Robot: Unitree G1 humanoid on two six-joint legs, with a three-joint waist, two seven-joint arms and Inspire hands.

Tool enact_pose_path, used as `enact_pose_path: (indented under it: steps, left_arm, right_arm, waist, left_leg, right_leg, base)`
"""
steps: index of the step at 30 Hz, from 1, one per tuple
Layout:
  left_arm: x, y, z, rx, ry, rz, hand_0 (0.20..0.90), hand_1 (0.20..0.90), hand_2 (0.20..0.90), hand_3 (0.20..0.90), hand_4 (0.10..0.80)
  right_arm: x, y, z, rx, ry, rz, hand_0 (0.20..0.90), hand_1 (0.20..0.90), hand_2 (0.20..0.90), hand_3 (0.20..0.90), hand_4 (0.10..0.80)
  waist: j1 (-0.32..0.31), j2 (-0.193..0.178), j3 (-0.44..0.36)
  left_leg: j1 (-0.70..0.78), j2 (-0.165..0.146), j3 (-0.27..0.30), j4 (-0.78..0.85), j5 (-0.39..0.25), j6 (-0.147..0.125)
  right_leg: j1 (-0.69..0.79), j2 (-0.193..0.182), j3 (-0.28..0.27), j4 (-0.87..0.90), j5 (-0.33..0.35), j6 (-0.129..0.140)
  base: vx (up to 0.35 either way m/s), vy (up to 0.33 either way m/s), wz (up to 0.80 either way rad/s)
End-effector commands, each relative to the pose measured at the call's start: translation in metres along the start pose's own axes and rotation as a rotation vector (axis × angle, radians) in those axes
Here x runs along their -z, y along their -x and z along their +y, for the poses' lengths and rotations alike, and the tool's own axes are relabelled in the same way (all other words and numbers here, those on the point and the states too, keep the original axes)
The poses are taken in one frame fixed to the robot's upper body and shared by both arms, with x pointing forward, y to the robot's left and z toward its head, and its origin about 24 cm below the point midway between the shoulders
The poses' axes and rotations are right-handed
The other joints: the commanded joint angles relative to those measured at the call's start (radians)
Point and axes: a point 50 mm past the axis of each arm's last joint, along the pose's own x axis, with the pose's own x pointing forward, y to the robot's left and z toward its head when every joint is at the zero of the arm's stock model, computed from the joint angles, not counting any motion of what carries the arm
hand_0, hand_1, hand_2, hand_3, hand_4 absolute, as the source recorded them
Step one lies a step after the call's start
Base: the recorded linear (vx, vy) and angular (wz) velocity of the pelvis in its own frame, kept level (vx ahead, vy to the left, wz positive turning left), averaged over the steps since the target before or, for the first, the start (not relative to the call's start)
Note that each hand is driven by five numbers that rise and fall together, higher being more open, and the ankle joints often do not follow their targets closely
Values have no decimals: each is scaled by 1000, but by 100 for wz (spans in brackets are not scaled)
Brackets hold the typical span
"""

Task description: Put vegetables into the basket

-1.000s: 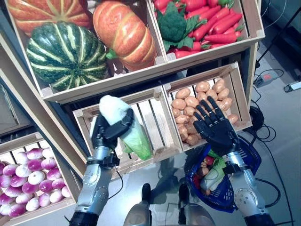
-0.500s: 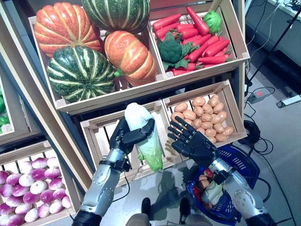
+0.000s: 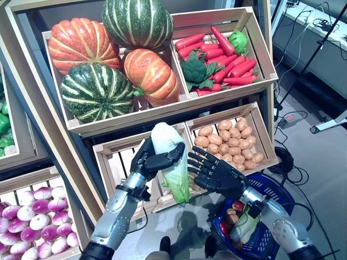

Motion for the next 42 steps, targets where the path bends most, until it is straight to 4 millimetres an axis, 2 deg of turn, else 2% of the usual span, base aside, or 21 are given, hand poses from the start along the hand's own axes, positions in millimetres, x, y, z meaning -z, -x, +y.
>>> enact_pose_path:
  steps: [1,6,14,21,27,35,42]
  left_arm:
    - [-35,-17,-31,230,19,-183,300,300,300,300,400]
    - [-29,-18,-41,293,23,-147,300,300,300,300,400]
    - [-27,-19,-50,326,14,-128,300,300,300,300,400]
    - [-31,-20,-51,316,10,-134,300,300,300,300,400]
    - [-33,-21,-52,325,7,-135,300,300,300,300,400]
    - [-32,-19,-48,315,4,-124,300,300,300,300,400]
    - [-31,-19,-50,370,50,-114,300,300,300,300,400]
  right_arm:
    - [-6,-13,21,-124,28,-55,900,900,900,900,800]
    - [-5,-16,17,-40,63,-54,900,900,900,900,800]
    - [0,-20,8,204,117,-63,900,900,900,900,800]
    - [-5,-21,6,278,131,-84,900,900,900,900,800]
    - [-1,-24,11,185,142,-21,900,900,900,900,800]
    - [2,-21,10,188,139,8,900,900,900,900,800]
    - [13,-21,21,-34,53,120,900,900,900,900,800]
  waist:
    - [-8,-30,-120]
    - [-12,-29,-122]
    - [-24,-22,-127]
    - [-27,-19,-126]
    - [-20,-20,-127]
    - [-15,-23,-136]
    - [-7,-28,-136]
  left_leg:
    - [-1,-11,11,5,-70,-9]
    - [-1,-12,14,1,-68,-7]
    - [-1,-12,23,1,-69,-2]
    - [-7,-12,26,1,-64,0]
    - [-12,-14,20,1,-64,0]
    - [-13,-14,14,1,-67,-1]
    - [-15,-12,8,1,-64,-2]
  right_leg:
    - [33,-58,-16,17,-27,35]
    - [29,-58,-9,16,-24,37]
    - [25,-59,4,10,-17,42]
    - [18,-58,10,11,-13,43]
    - [16,-59,6,12,-14,40]
    - [19,-60,4,8,-14,41]
    - [18,-60,1,11,-15,40]
  base:
    - [-19,14,-4]
    - [-12,10,-5]
    - [-2,3,-1]
    - [-10,8,-5]
    - [-3,1,-1]
    - [0,0,0]
    - [0,0,0]
